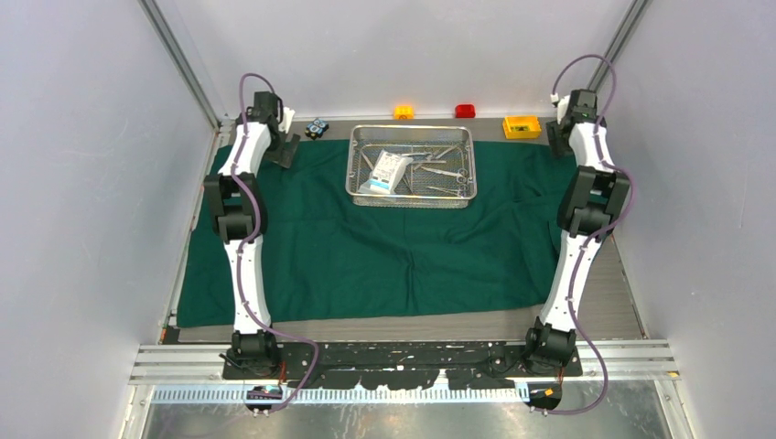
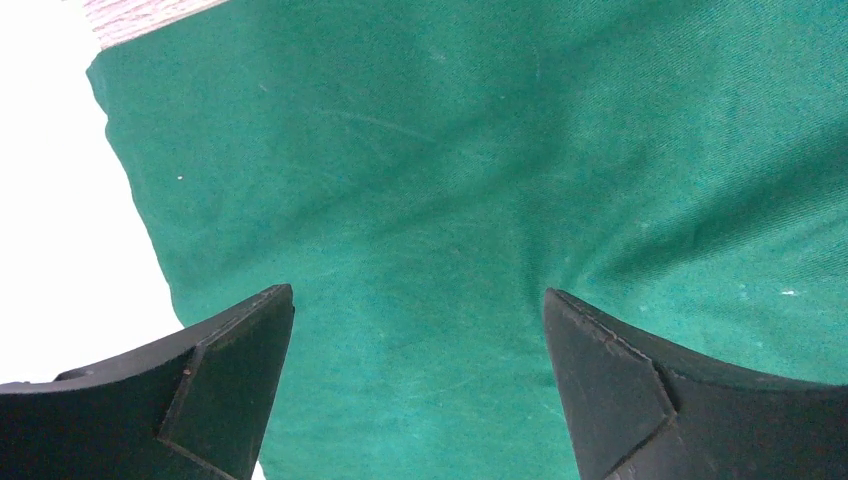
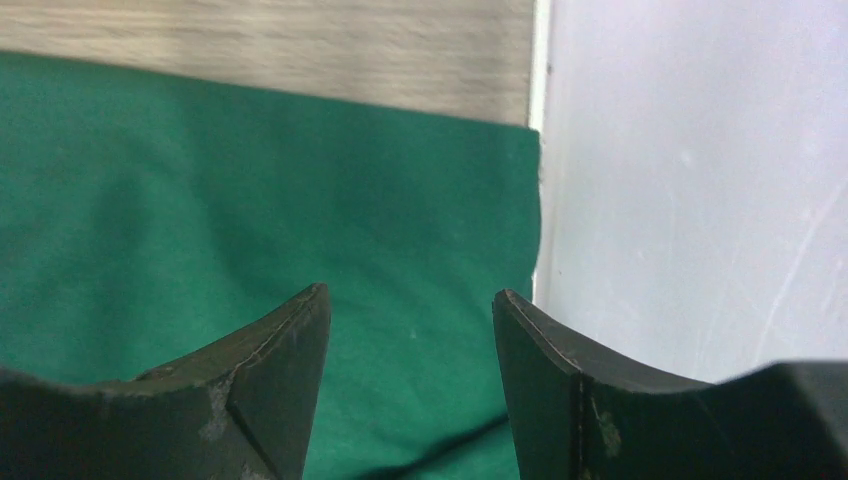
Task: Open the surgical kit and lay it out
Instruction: Smooth out the surgical kit at the center of the board.
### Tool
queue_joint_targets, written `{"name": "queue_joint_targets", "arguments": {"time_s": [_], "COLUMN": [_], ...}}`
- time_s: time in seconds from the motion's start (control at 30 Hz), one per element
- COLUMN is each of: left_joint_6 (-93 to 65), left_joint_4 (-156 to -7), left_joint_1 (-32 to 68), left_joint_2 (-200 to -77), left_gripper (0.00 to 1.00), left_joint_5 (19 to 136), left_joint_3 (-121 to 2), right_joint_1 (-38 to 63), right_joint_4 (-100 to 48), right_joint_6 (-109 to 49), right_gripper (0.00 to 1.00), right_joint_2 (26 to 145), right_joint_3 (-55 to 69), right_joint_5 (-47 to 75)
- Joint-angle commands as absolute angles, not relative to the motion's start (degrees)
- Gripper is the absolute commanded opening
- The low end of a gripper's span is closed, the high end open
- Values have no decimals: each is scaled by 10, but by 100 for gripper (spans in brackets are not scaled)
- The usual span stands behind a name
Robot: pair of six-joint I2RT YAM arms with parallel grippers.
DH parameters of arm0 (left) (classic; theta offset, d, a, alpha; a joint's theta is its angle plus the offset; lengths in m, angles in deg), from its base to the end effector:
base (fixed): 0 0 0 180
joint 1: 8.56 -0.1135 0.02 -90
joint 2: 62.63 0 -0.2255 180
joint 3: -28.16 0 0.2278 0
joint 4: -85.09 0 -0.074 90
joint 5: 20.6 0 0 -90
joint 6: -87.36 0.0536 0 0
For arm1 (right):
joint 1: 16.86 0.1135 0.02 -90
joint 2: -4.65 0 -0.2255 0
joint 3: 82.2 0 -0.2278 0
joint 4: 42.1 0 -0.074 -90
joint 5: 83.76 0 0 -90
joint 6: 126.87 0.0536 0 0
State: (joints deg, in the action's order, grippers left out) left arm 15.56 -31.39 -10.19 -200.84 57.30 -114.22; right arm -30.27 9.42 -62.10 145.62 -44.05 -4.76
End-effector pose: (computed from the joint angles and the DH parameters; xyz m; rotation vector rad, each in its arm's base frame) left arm 0.4793 0.0249 0.1716 0.3026 2.6065 0.3976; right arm 0.4872 -0.1267 0.1611 -0.1721 2.5004 -0.5240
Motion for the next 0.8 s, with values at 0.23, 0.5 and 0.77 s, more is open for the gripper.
{"name": "queue_joint_targets", "arguments": {"time_s": [0.23,0.5,0.77], "left_joint_6": [157,175,188], "left_joint_4": [-344,-382,-413], "left_joint_1": [-106,-107,-108], "left_joint_2": [-1956,-1910,-1876], "left_gripper": [98,99,99], "left_joint_5": [586,572,553], "left_joint_3": [-1105,-1030,-974], "right_joint_1": [-326,-326,-326], "right_joint_4": [88,134,155], "right_joint_6": [-589,-608,-638], "right_gripper": [64,64,64], "right_joint_2": [1440,1518,1578], "right_joint_3": [-406,-501,-587], "right_joint_5": [-46,-82,-109]}}
